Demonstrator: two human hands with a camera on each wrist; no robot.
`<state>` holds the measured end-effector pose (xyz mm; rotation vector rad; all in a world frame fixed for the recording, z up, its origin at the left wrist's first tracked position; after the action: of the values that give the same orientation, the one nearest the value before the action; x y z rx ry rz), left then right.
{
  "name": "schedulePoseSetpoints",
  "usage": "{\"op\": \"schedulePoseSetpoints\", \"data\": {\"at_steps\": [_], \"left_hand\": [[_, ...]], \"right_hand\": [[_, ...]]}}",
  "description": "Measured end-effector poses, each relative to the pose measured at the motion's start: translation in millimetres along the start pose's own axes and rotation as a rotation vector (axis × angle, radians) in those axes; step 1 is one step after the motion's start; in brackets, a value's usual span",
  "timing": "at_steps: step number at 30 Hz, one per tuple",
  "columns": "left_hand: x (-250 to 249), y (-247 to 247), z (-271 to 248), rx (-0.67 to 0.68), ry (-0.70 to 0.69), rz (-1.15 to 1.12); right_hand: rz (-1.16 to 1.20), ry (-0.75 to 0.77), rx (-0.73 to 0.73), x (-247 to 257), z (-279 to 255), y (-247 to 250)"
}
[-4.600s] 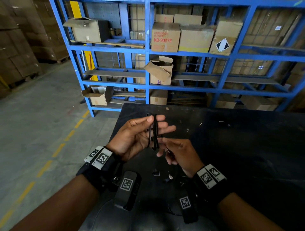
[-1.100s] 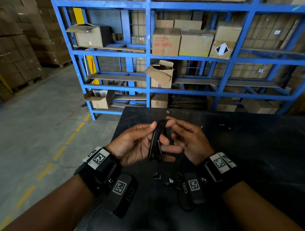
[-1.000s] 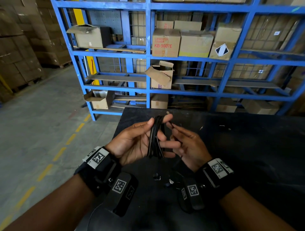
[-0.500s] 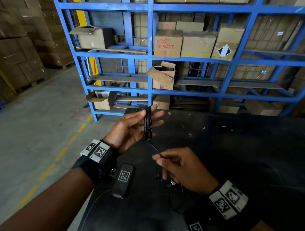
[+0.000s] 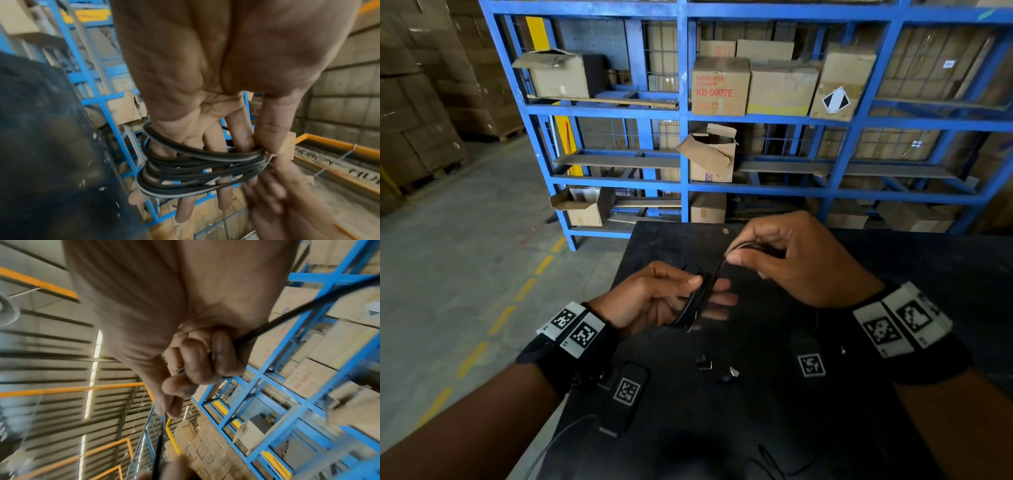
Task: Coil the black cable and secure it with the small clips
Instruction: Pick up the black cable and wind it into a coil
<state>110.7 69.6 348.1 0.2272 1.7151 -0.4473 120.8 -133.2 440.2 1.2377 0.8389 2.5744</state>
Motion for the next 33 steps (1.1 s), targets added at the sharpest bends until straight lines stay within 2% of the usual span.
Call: {"op": "schedulePoseSetpoints", "data": {"at_steps": [3,7,12,15,21,24,27,33], "left_hand": [[-3,-12,-8,0.148,0.020,-0.150],[-10,-27,-16,0.316,-0.007,-0.371],[-26,-31,-14,0.352,-0.105,-0.514],[-39,-23,-7,0.277,-0.151,-0.573],[-37,8,8,-0.126,-0.236,-0.370],[-26,16,11,-0.295,-0.244,-0.200],[-15,17,12,-0.311,-0.191,-0.091],[5,5,4,-0.177,-0.083,-0.003]], "right_hand": [[0.162,-0.029,-0.030,-18,5,-5],[0.424,-0.176,-0.063,-41,-4,-27],[0.602,-0.419,-0.093,-72,-28,-64],[0.582,-0.455,-0.041,-78,-50,-86],[0.396,-0.415,0.073,-59,-76,-95],[0.188,-0.264,0.148,-34,-72,-83],[0.060,-0.176,0.120,-15,-59,-61],[-0.006,-0.057,0.029,-1,-24,-20]]}}
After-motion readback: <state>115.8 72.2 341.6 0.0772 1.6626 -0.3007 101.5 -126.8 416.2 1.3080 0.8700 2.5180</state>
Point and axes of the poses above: each hand's wrist, its own z-axis towards the middle knuckle, its own y-axis out of the back of the hand, x = y × z, the point moved 4 cm from there along z, towards the middle knuckle, and after that the axes turned 9 degrees about -x, right-handed, at the moved point
